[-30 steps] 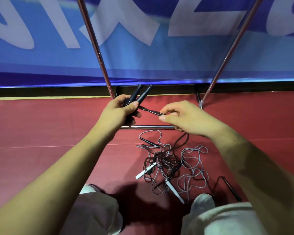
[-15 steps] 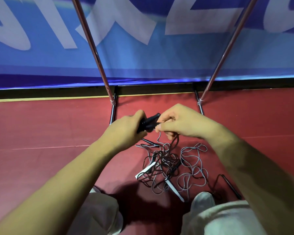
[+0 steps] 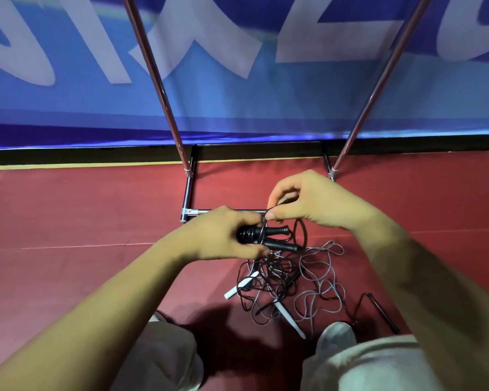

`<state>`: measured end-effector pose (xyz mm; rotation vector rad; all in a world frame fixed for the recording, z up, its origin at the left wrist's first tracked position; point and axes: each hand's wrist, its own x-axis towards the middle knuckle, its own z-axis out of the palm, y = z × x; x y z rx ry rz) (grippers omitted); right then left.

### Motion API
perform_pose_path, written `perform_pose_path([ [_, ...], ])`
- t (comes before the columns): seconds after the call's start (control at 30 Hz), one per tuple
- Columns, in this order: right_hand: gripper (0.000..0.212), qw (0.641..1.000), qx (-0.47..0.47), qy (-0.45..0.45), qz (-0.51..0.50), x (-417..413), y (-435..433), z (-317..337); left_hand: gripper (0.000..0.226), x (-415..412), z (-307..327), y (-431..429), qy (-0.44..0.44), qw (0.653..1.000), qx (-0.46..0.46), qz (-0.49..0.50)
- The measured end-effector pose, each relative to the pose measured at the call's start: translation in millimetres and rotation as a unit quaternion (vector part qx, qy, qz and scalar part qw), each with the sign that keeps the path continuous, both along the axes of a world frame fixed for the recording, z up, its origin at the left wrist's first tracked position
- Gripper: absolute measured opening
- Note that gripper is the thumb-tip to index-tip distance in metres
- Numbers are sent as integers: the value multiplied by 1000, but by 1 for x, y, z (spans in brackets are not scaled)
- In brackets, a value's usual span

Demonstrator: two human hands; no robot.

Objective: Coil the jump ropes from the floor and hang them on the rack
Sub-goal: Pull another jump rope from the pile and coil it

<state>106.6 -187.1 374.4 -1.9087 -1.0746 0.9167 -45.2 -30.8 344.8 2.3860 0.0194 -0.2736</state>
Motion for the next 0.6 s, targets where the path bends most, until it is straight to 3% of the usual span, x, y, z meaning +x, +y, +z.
perform_pose_path([
  [0.2,4,998,39,18,-35,6,1,-1,34,-1,15,8,8,970,-240,36],
  [0.37,13,991,53,102,-66,6,4,-6,33,4,15,10,-44,907,-402,119],
  [0.6,14,990,28,113,-83,2,6,-13,29,14,17,6,-42,807,-537,240],
])
